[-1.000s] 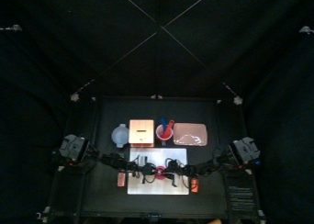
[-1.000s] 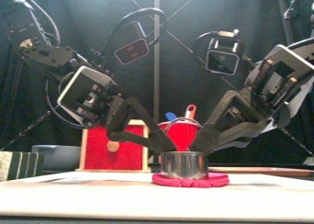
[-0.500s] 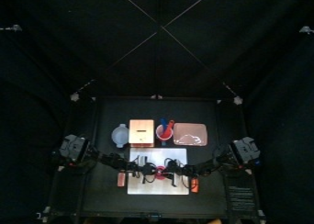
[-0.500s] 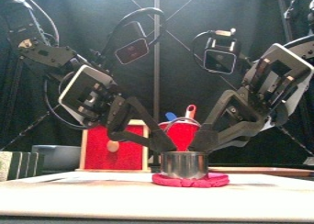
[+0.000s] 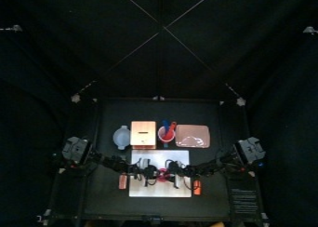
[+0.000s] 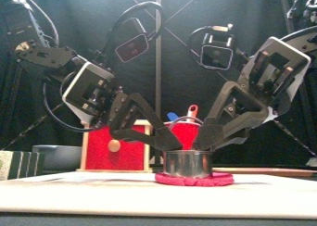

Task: Get the cutter from the drawer then cut the dough then place the extra dough in the bowl
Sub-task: Cut the dough

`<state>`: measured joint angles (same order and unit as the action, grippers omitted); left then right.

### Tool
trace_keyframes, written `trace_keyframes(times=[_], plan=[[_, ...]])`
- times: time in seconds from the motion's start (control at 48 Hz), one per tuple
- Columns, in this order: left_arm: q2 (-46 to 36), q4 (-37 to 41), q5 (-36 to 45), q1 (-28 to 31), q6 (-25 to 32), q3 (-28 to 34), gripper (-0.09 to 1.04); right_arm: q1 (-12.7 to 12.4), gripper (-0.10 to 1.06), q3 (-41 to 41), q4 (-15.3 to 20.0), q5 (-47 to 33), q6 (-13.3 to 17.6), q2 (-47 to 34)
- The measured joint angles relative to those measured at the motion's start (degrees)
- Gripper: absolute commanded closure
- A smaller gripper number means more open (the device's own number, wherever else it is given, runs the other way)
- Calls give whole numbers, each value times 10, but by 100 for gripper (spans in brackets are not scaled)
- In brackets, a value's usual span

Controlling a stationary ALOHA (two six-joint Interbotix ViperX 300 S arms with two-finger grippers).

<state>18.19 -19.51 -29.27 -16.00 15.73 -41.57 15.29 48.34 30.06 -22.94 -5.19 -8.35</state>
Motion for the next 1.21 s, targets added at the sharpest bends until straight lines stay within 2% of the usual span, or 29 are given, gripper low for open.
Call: trace_keyframes(times=[0.438, 0.708, 1.021, 1.208], plan=[[-21, 0, -45, -1, 1, -10, 20, -14, 19, -17, -33, 0, 2, 13], [-42, -4, -63, -1, 25, -23, 20, -15, 19, -17, -34, 1, 3, 24], [-84, -52, -62, -5, 37, -78, 20, -22, 19, -17, -35, 17, 3, 31], [-62, -57, -63, -5, 38, -77, 26, -26, 19, -18, -34, 37, 3, 49]])
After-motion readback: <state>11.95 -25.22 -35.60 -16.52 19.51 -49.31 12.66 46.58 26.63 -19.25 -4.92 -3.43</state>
